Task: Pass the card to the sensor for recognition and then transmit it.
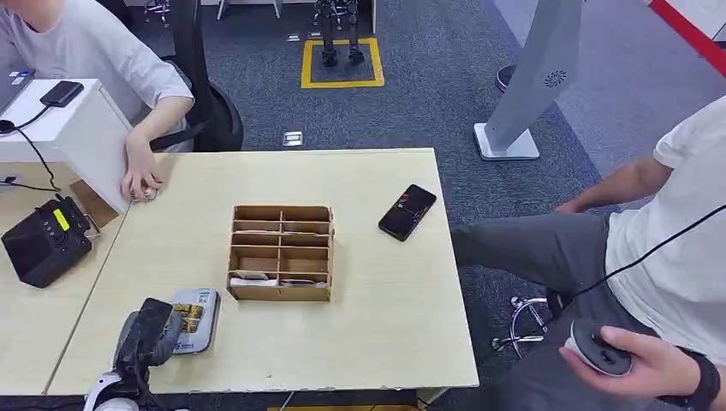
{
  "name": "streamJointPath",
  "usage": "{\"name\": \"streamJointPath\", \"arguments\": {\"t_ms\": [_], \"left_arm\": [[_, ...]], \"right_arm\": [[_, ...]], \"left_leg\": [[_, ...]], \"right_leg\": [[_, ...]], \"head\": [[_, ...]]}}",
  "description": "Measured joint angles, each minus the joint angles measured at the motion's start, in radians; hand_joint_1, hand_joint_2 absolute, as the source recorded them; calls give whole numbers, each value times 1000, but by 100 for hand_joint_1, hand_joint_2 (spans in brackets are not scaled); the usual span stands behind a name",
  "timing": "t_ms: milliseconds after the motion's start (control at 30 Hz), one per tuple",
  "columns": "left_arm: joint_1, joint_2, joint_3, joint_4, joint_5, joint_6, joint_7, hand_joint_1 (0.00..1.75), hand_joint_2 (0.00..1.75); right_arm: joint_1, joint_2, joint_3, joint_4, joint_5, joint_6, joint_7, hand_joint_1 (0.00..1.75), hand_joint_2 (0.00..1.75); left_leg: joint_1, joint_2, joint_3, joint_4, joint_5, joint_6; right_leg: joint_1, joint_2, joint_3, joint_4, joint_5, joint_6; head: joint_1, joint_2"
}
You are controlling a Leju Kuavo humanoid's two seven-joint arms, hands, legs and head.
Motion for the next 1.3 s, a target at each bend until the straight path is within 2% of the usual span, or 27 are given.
{"name": "streamJointPath", "arguments": {"t_ms": [200, 267, 367, 400, 500, 633, 767, 1067, 1133, 1233, 1300], "left_arm": [[-5, -11, 0, 7, -34, 8, -16, 175, 175], [-7, -16, 2, 7, -11, 23, -60, 175, 175], [-16, -25, 19, -9, 134, 31, -143, 175, 175], [-25, -25, 27, -16, 180, 31, -154, 175, 175], [-78, -19, 69, -45, 316, 30, -174, 175, 175], [-179, 11, 101, -57, 369, 51, -171, 175, 175], [-270, 39, 107, -57, 370, 71, -159, 175, 175], [-300, 50, 107, -57, 360, 88, -166, 175, 175], [-312, 57, 106, -55, 313, 109, -178, 175, 175], [-359, 79, 87, -35, 138, 186, -197, 175, 175], [-383, 89, 80, -19, 65, 221, -211, 175, 175]], "right_arm": [[0, 0, 0, 0, -2, 0, -2, 0, 175], [0, 0, 0, 0, -2, 0, -2, 0, 175], [0, 0, 2, 0, 0, -3, -4, 0, 175], [0, 0, 2, 0, 1, -4, -4, 0, 175], [0, 0, 3, 0, 3, -5, -7, 0, 175], [-2, 0, 11, 0, 14, -7, -2, 0, 175], [-7, 0, 21, 0, 20, -16, 10, 0, 175], [-8, 0, 25, 0, 21, -14, 9, 0, 175], [-8, 0, 25, 0, 19, -1, 10, 0, 175], [-9, 0, 27, 0, 23, 10, 3, 0, 175], [-13, 0, 27, 0, 25, 15, 2, 0, 175]], "left_leg": [[0, -1, 1, 0, 0, 0], [0, -1, 1, 0, 0, 0], [0, -1, 1, 0, 1, 0], [0, -1, 1, 0, 1, 0], [0, -1, 1, 0, 1, 0], [0, -2, 0, 0, 3, -2], [1, -3, 0, 0, 3, -2], [1, -3, -1, 0, 3, -2], [0, -3, -1, 0, 3, -2], [0, -3, -1, 0, 3, -2], [0, -2, -1, 0, 4, -1]], "right_leg": [[0, -1, 1, 0, 0, 0], [0, -1, 1, 0, 0, 0], [0, -1, 1, 0, 1, 1], [0, -1, 1, 0, 1, 1], [0, -1, 1, 0, 1, 1], [1, -1, 1, 0, 2, 0], [0, -2, 1, 1, 2, 0], [0, -1, -1, 0, 2, 0], [0, -1, -1, 0, 2, 0], [0, -2, -1, 0, 3, 1], [0, -1, -1, 0, 3, 0]], "head": [[0, 0], [0, 0], [0, 0], [0, 0], [0, 0], [0, 0], [0, 0], [0, 0], [0, 0], [0, 0], [0, 0]]}}
